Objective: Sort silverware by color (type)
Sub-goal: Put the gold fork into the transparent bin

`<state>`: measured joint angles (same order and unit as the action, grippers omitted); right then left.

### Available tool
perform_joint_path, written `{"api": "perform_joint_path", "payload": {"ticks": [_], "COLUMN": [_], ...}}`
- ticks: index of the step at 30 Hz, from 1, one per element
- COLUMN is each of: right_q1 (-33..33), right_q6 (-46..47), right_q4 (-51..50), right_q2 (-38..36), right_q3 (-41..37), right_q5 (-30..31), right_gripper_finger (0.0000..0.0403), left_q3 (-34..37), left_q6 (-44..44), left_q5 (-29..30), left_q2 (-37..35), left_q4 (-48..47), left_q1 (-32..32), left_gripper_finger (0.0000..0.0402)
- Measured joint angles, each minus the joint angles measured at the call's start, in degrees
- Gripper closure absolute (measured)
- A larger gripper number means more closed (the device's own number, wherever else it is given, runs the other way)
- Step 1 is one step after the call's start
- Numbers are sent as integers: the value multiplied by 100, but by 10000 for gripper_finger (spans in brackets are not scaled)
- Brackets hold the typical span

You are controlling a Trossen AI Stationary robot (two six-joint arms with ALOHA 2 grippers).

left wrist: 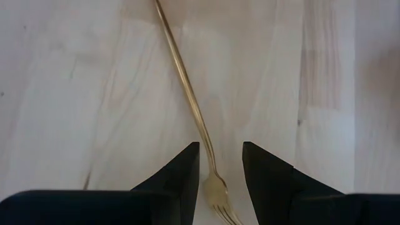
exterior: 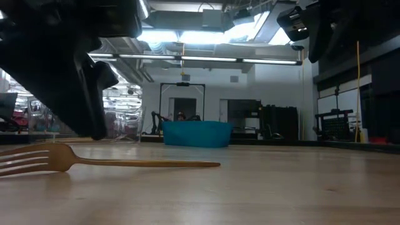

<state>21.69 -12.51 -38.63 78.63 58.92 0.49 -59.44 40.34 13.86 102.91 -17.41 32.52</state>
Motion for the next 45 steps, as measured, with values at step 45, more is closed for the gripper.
{"api": "perform_joint_path", "payload": {"ticks": [45], "right_q1": [2], "right_q6": [-124], "right_q4": [706], "right_q2": [2], "right_q3": [0], "right_q5": [251], "right_gripper_finger": [320], "left_q3": [4], "left_q6": [-134], "left_q5": [319], "left_q2": [428], "left_q4": [65], "left_q1": [-648], "left_gripper_finger": [397]}}
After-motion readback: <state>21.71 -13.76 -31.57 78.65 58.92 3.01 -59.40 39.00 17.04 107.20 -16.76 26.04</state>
